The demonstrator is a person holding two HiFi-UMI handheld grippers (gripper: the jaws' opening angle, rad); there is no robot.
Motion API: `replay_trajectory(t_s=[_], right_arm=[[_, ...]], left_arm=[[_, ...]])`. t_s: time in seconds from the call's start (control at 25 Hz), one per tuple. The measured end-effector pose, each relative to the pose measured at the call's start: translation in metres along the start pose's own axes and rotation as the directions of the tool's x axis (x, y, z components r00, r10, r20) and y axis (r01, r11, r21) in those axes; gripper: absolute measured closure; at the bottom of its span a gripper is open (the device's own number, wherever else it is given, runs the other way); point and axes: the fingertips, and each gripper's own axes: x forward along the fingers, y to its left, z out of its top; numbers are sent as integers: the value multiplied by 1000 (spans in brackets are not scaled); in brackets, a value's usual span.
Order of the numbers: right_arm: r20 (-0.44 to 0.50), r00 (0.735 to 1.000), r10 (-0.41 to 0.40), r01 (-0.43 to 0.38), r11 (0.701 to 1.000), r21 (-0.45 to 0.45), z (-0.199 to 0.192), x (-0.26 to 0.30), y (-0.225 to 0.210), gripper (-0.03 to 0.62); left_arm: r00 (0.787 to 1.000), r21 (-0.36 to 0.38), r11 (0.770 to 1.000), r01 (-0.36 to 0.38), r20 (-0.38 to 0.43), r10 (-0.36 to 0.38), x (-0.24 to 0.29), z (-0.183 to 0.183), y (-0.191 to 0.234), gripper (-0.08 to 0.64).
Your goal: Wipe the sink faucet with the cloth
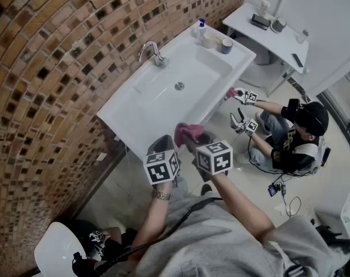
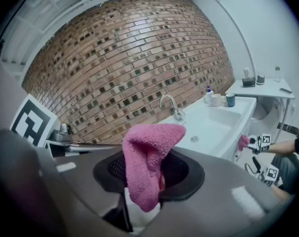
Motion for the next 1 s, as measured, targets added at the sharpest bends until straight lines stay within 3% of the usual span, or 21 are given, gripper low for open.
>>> replay_trajectory(t_s=[0.12, 0.36, 0.56, 0.76, 0.88, 1.0], right_arm=[[74, 997, 10, -8, 1000, -26, 37, 23, 12, 454], [297, 954, -35, -11, 988, 151, 119, 69, -17, 459], [269, 963, 27, -72, 984, 160, 153, 172, -39, 457], [227, 974, 18, -46, 992, 117, 211, 294, -80, 456], [174, 985, 11, -29, 995, 100, 218, 348, -94, 456], [191, 981, 29, -51, 993, 110, 216, 372, -98, 456]], left_arm=[[1000, -9, 1000, 13, 19, -13, 8, 32, 27, 546], [998, -28, 997, 65, -21, -65, 31, 53, 57, 546], [996, -44, 998, 52, -73, -55, 44, 41, 79, 546], [998, -46, 998, -38, -43, 37, 53, 88, 128, 546], [994, -76, 992, -104, -32, 102, 55, 107, 151, 546], [994, -64, 992, -107, -37, 105, 66, 117, 152, 545]])
